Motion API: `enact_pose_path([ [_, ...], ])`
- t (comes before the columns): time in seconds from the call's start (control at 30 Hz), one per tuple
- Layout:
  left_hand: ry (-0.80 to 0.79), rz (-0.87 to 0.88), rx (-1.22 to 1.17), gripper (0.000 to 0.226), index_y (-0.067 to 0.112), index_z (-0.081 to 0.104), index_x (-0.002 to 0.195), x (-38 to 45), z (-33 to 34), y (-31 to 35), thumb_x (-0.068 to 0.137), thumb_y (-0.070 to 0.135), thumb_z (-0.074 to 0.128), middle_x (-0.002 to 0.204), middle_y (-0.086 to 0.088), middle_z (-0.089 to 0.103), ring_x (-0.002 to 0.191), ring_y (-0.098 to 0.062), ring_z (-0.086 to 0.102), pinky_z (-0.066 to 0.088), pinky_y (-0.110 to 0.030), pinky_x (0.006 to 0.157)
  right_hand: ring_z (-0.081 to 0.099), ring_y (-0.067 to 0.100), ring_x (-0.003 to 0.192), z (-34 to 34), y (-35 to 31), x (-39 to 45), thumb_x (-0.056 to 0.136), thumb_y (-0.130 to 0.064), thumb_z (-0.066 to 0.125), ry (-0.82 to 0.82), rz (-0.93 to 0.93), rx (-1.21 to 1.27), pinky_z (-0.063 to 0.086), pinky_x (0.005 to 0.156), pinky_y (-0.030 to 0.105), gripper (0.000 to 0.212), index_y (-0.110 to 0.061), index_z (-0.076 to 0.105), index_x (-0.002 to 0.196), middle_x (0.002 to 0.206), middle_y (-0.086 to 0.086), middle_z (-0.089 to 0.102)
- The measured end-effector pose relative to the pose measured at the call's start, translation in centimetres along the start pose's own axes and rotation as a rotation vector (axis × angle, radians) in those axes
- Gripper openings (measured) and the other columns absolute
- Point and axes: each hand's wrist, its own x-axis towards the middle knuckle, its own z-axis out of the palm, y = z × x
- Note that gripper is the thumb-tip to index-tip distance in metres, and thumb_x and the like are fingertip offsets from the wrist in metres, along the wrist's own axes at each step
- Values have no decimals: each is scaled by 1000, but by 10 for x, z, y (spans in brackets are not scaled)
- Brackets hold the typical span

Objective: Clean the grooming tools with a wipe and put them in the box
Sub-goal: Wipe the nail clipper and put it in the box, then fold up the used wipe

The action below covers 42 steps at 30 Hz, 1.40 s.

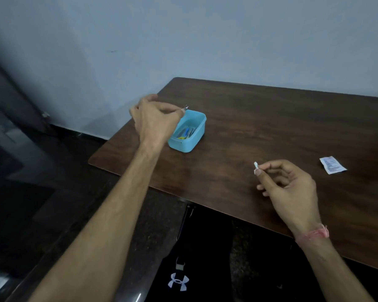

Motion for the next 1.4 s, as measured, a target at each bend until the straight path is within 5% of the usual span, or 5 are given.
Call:
enact_pose_path([
  [0.27, -234, -10, 397, 10, 33, 82, 64, 10, 19, 7, 72, 35, 87, 155, 12, 63, 162, -21, 25, 39, -65, 117, 78, 25, 67, -6, 3, 0, 94, -12, 87, -14, 5, -25, 63, 63, 31, 14, -23, 79, 92, 84, 1, 80],
  [0.57, -367, -34, 593, 23, 16, 86, 103, 14, 37, 6, 90, 31, 76, 170, -1, 47, 171, -31, 7, 17, -84, 125, 76, 18, 64, -6, 6, 0, 93, -12, 87, -10, -2, -34, 62, 68, 41, 15, -24, 79, 90, 81, 1, 79],
  [0.97, 80, 458, -8, 15, 41, 83, 101, -88, 37, 29, 89, 35, 78, 138, 17, 61, 128, -17, 53, 47, -47, 102, 76, 21, 65, -7, 4, 1, 96, -14, 86, 69, 9, 10, 61, 58, 32, 11, -22, 80, 94, 86, 3, 80],
  [1.27, -615, 311, -364, 37, 36, 78, 133, -170, 102, 47, 97, 26, 82, 127, 22, 73, 106, -2, 73, 59, -27, 93, 75, 25, 68, -36, 10, -7, 100, -14, 82, 128, 51, 156, 60, 55, 35, 3, -15, 81, 103, 96, 6, 83],
  [1.4, -646, 220, -460, 17, 33, 85, 119, -172, 107, 54, 103, 32, 80, 110, 22, 83, 107, 0, 77, 65, -39, 96, 78, 27, 69, -40, 10, -7, 102, -16, 80, 141, 71, 182, 62, 57, 34, 4, -13, 81, 104, 99, 6, 84],
])
